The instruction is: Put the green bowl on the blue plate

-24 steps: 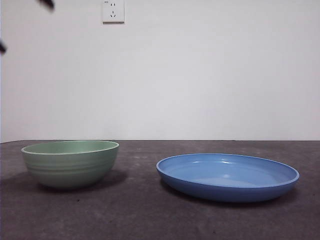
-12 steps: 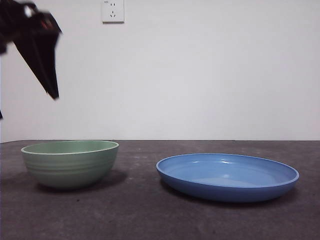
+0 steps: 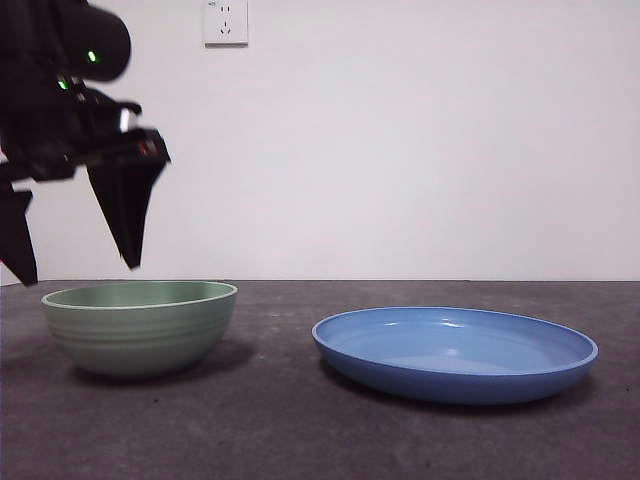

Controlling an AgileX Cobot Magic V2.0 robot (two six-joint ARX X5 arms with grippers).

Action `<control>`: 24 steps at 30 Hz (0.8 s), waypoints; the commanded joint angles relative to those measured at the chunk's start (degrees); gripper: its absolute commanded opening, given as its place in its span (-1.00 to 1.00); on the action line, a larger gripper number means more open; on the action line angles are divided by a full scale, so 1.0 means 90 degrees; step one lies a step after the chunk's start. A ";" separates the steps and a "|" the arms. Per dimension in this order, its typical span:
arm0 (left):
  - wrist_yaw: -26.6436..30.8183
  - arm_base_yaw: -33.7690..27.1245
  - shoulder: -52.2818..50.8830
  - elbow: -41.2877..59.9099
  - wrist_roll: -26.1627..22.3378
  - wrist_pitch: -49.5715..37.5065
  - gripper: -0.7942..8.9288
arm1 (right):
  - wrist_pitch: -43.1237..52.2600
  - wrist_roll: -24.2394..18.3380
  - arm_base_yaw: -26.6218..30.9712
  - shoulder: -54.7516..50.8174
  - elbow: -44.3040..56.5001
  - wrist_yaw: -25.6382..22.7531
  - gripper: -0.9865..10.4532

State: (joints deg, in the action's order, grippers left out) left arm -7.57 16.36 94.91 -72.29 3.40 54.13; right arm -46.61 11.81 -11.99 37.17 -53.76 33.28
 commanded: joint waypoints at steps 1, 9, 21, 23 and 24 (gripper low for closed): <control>0.0019 0.0012 0.0379 -0.0155 -0.0143 0.0000 0.45 | 0.0024 0.0000 -0.0029 0.0017 -0.0107 0.0017 0.24; 0.0034 0.0012 0.0755 -0.0155 -0.0160 -0.0063 0.12 | 0.0024 -0.0005 -0.0029 0.0019 -0.0107 0.0017 0.24; 0.0034 0.0012 0.0758 -0.0155 -0.0158 -0.0109 -0.70 | 0.0024 -0.0005 -0.0029 0.0017 -0.0107 0.0017 0.24; 0.0034 0.0012 0.0758 -0.0155 -0.0163 -0.0119 -0.80 | 0.0024 -0.0005 -0.0029 0.0017 -0.0107 0.0017 0.24; 0.0034 0.0012 0.0758 -0.0155 -0.0160 -0.0126 -0.81 | 0.0024 -0.0005 -0.0029 0.0019 -0.0107 0.0017 0.24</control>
State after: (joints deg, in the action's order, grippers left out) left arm -7.35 16.34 100.55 -72.38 2.42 53.41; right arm -46.63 11.81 -12.01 37.15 -53.76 33.28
